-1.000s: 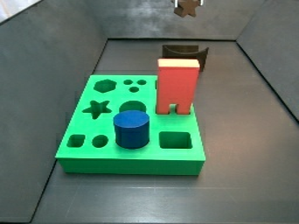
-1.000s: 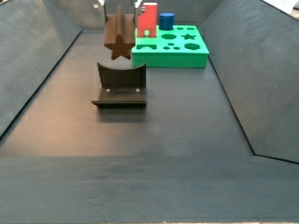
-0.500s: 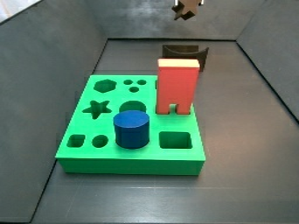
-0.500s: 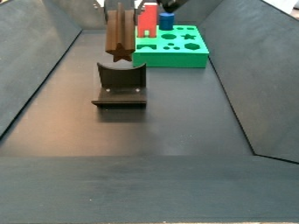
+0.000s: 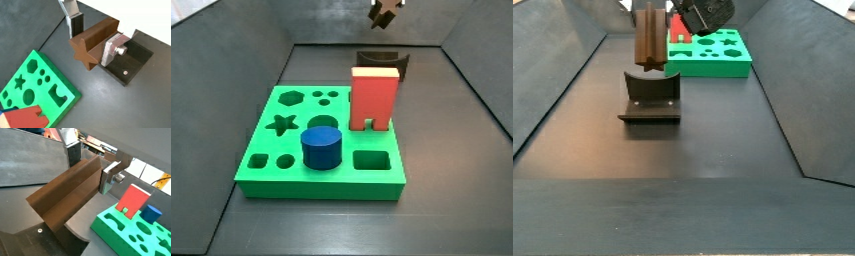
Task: Pick up the star object. Move up. Place the star object on the fixture. Regrasp the star object. Move to above the board. Insert the star object.
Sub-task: Place the star object on the fixture.
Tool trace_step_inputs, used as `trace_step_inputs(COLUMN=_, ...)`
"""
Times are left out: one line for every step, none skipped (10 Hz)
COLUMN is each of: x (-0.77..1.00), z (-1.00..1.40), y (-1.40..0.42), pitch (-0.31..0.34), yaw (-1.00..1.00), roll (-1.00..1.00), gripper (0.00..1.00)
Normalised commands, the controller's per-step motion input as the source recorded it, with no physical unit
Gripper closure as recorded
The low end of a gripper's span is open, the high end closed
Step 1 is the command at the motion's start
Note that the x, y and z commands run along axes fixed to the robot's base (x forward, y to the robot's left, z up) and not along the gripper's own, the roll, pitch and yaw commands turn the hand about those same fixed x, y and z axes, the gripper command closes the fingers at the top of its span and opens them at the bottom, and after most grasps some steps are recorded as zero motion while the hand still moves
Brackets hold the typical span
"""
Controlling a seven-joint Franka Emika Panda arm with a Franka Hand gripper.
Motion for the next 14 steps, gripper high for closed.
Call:
trace_step_inputs(x=0.12, z=-1.00, y=0.13, pitch=0.162, yaw=-0.10, roll=-1.00, gripper=1.00)
trace_step_inputs(x=0.13, z=-1.00, y=0.14, pitch=0.157, yaw=-0.11, roll=-1.00, gripper=1.00)
trace_step_inputs(x=0.14, z=-1.00, y=0.14, pitch=0.181, yaw=-0.13, roll=-1.00, gripper=1.00)
trace_step_inputs(x=0.16, z=-1.00, y=0.14, pitch=0.192, yaw=-0.16, roll=-0.95, gripper=1.00)
trace_step_inputs(x=0.17, z=-1.00, y=0.14, pitch=0.153, yaw=-0.18, roll=-0.74, gripper=1.00)
trace_step_inputs(x=0.17, z=-1.00, y=0.15, pitch=0.114, yaw=-0.20, roll=-0.58, gripper=1.00)
trace_step_inputs(x=0.18, z=-1.00, y=0.15, pitch=0.082, yaw=-0.20, roll=-0.42, gripper=1.00)
trace_step_inputs(x=0.20, z=-1.00, y=0.14, pitch=0.043, yaw=-0.19, roll=-0.25, gripper=1.00)
trace_step_inputs(x=0.17, z=-0.86, y=0.12, pitch=0.017, yaw=-0.18, roll=-0.20, gripper=1.00)
trace_step_inputs(x=0.13, z=-0.69, y=0.12, pitch=-0.007, yaw=-0.16, roll=-0.16, gripper=1.00)
trace_step_inputs(x=0.11, z=-0.63, y=0.10, pitch=-0.020, yaw=-0.15, roll=-0.15, gripper=1.00)
trace_step_inputs(x=0.08, z=-0.60, y=0.05, pitch=-0.034, yaw=-0.12, roll=-0.14, gripper=1.00)
trace_step_inputs(x=0.08, z=-0.59, y=0.04, pitch=-0.034, yaw=-0.11, roll=-0.14, gripper=1.00)
trace_step_inputs(x=0.08, z=-0.59, y=0.04, pitch=-0.034, yaw=-0.09, roll=-0.14, gripper=1.00)
